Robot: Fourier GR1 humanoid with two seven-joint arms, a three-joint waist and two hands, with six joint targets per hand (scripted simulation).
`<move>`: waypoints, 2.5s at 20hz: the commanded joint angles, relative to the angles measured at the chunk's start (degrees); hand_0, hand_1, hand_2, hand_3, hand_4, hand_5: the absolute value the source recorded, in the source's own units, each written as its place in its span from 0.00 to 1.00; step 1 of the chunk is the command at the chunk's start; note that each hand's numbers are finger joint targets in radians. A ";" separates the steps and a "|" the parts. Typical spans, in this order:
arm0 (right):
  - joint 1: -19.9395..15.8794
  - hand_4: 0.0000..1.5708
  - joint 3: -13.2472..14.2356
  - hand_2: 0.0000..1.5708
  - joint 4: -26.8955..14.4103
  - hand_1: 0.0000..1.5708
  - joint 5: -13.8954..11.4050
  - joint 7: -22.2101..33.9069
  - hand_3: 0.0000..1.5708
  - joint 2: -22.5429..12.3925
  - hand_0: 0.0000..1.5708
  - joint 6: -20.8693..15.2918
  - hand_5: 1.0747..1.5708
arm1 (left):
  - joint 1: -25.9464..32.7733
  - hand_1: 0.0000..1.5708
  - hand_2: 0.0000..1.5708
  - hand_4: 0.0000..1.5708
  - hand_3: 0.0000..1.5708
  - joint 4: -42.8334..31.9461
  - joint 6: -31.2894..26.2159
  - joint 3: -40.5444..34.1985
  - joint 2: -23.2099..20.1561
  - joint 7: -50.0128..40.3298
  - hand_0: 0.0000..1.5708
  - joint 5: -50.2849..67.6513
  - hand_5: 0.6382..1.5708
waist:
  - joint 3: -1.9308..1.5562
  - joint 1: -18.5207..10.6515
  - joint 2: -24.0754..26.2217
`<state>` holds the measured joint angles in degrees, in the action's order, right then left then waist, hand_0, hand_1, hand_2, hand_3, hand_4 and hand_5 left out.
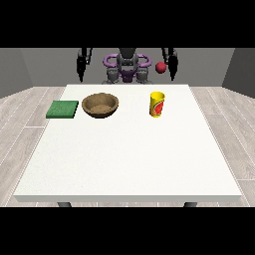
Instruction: Pick the cup and pour the ball into the bowl, then pick the bowl and place it on the pad
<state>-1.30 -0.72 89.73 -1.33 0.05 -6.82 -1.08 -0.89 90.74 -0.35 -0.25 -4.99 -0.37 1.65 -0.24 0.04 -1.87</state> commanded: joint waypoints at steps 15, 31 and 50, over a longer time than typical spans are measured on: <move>-0.54 0.40 -24.36 0.00 12.43 0.00 2.45 21.49 0.00 6.74 0.00 -24.49 0.99 | -2.67 0.00 0.00 0.00 0.00 15.19 0.63 -2.43 2.34 -25.32 0.00 17.45 0.97 | 0.26 -4.10 30.71; -27.89 0.00 -16.10 0.00 12.12 0.00 -1.80 15.63 0.00 4.56 0.00 -17.60 1.00 | -22.32 0.00 0.00 0.00 0.00 5.38 -1.70 -8.74 -4.01 0.71 0.00 6.74 0.89 | 0.27 5.36 -9.61; -19.72 0.00 -6.95 0.00 21.82 0.00 5.96 15.11 0.00 -0.73 0.00 -6.71 0.99 | -22.91 0.00 0.00 0.00 0.00 -31.66 -5.41 -14.97 -6.53 29.47 0.00 3.61 0.84 | 0.26 9.42 -9.18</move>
<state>-24.77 -8.27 110.83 3.55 17.04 -7.10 -10.24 -21.22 65.37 -6.41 -14.68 -11.12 27.07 5.89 0.04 8.36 -11.98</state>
